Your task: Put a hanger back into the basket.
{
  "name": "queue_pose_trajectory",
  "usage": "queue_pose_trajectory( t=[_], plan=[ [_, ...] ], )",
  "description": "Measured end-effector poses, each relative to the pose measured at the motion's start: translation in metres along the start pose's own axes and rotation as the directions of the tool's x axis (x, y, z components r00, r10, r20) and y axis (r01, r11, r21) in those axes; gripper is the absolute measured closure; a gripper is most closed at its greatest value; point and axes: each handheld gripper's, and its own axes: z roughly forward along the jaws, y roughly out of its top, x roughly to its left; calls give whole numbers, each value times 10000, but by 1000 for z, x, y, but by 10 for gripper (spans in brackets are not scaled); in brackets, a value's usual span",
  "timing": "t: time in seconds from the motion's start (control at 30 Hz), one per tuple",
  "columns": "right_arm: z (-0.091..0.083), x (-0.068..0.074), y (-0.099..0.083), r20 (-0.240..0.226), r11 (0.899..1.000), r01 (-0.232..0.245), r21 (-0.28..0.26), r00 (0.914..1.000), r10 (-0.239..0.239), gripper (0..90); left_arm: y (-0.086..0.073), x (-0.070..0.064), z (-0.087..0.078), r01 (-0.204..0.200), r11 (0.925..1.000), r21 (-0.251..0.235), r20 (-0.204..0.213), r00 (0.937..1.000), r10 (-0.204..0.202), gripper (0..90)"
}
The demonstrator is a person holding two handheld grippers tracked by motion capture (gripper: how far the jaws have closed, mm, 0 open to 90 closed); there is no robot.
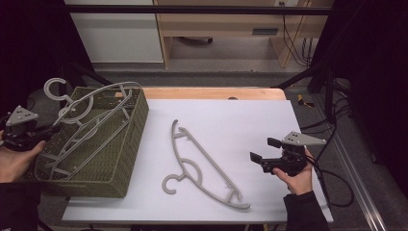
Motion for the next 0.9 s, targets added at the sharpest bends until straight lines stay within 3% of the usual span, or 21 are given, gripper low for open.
queue_pose_trajectory(
  t=[0.2,0.3,0.47,0.53,0.7,0.9],
  plan=[
    [0,0,0,13,10000,15,20,10000,-15,110,0,-4,8,-256,9980,575,-203,9994,268,813],
    [0,0,0,27,10000,-22,54,10000,22,111,-6,-3,11,-121,9972,736,-151,9998,132,813],
    [1,1,0,37,10000,-6,98,10000,5,113,-16,-2,17,-205,9928,1180,-350,9991,248,812],
    [2,0,-1,-8,9999,32,145,10000,-32,114,-17,-2,21,-83,9934,1142,-174,9998,104,810],
    [2,1,-1,-18,9999,55,154,10000,-55,117,-19,-15,39,-271,9838,1772,204,9995,238,807],
    [1,1,0,-60,9999,16,125,10000,-15,123,-27,-19,55,180,9727,2312,212,9995,-235,807]
  ],
)
